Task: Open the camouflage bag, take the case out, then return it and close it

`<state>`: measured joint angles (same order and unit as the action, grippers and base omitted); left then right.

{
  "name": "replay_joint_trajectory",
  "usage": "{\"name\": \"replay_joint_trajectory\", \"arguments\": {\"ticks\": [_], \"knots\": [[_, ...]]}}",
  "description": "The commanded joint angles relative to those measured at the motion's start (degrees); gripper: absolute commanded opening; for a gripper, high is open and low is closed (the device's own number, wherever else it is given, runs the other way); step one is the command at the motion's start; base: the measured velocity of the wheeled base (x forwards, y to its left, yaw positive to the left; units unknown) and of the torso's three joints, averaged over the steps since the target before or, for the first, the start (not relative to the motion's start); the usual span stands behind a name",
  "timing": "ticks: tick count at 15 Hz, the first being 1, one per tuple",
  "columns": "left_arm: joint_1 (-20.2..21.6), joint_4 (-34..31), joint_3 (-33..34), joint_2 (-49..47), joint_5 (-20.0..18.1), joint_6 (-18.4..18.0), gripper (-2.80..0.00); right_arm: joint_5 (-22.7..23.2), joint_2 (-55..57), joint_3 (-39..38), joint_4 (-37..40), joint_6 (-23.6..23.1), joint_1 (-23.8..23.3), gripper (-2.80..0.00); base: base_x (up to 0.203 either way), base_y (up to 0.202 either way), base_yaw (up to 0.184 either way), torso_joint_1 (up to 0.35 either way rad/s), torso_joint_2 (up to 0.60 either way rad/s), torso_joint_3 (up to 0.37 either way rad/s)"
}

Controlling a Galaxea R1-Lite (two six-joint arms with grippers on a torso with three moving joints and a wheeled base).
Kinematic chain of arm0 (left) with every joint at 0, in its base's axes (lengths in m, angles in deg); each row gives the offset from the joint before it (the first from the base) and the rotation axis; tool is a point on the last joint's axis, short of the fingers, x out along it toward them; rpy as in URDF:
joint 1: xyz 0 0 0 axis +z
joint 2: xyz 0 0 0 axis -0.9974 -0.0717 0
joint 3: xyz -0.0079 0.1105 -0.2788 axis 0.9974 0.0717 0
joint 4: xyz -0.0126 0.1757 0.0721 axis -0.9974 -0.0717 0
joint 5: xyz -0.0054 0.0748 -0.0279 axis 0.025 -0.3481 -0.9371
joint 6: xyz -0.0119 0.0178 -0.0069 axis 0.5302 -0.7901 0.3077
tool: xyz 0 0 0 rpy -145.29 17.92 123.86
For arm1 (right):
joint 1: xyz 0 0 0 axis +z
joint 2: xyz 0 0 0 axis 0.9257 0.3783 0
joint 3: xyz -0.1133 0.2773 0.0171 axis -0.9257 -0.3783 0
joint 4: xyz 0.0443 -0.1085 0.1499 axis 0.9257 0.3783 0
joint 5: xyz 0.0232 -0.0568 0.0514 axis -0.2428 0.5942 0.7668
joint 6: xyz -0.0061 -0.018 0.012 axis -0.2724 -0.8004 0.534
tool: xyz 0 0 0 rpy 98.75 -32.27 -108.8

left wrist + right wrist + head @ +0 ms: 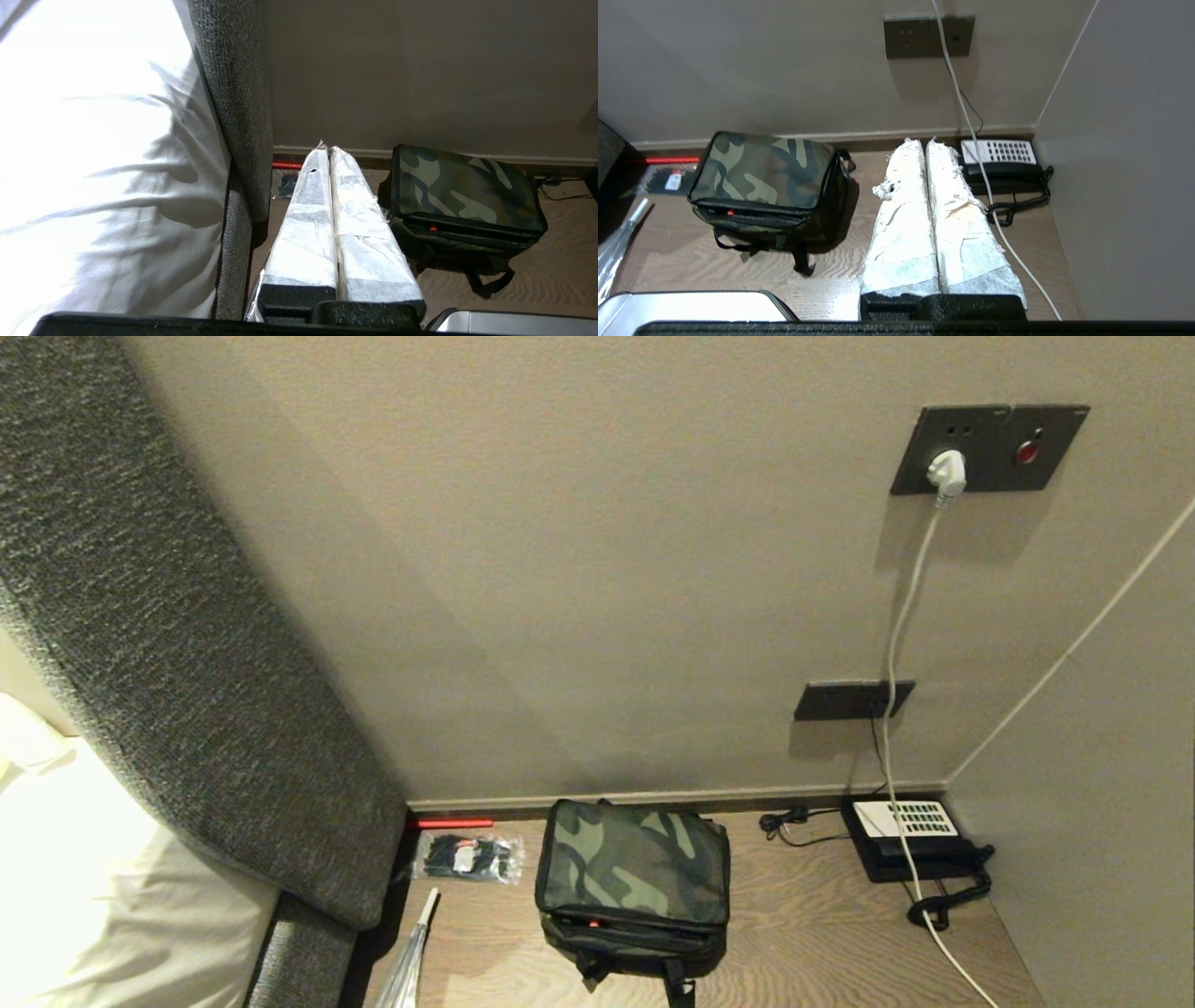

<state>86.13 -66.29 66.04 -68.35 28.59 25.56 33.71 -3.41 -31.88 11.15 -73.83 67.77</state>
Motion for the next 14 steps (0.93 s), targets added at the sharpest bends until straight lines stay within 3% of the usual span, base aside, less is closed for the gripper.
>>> {"name": "replay_joint_trajectory", "arguments": {"ticks": [1, 14], "knots": [[0.02, -0.04, 0.18, 0.02, 0.02, 0.05, -2.8, 0.0, -0.13, -0.18, 0.0, 0.0, 0.0, -2.8, 0.0, 0.0, 0.0, 0.002, 0.0, 0.201], [0.02, 0.05, 0.18, 0.02, 0.02, -0.12, -2.8, 0.0, -0.04, -0.18, 0.0, 0.0, 0.0, -2.8, 0.0, 0.0, 0.0, 0.003, 0.0, 0.204]]}}
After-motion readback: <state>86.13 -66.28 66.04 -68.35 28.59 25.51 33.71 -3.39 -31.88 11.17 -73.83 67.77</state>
